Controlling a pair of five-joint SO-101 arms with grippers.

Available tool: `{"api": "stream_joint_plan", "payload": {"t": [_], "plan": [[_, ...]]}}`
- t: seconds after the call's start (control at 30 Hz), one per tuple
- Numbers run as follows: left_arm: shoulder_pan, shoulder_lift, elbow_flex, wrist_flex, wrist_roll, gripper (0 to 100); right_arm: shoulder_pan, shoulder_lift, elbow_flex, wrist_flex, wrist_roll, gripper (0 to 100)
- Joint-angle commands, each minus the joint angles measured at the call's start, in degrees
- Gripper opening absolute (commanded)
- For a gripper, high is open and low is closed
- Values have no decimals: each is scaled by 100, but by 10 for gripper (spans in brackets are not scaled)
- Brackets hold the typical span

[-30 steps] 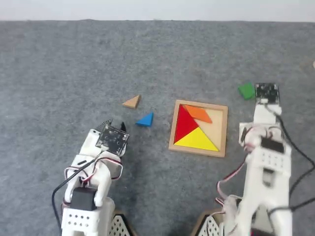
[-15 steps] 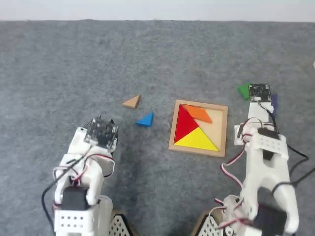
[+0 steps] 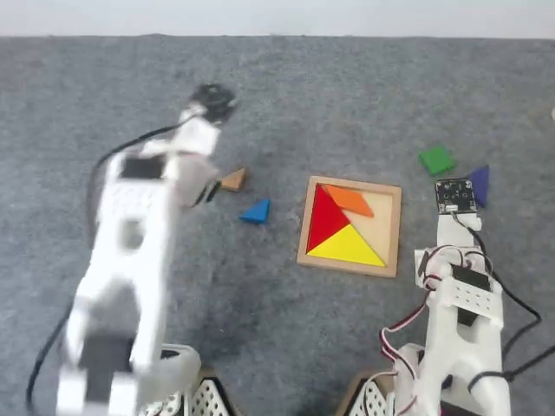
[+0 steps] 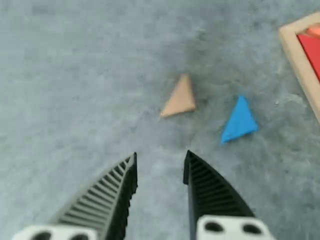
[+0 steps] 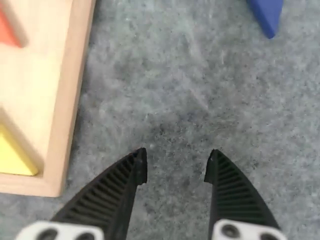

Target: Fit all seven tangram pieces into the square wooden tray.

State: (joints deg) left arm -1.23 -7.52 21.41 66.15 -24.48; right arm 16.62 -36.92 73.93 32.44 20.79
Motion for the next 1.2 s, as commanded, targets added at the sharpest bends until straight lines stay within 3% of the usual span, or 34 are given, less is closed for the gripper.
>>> {"api": "stream_joint_plan", "payload": {"t": [0.0,0.17,0.67,1.17], "plan": [[413,1565,-1138,18,-97,145,40,-163,-44,-110,35,197],[536,2541,-1807,18,-70,144,40,-163,-44,-127,35,197],[484,3455,-2018,-923,-97,131,31,-180,149,-567,26,197],[-141,4466,-3459,9,-440,148,-75,-171,158,-567,26,197]]}}
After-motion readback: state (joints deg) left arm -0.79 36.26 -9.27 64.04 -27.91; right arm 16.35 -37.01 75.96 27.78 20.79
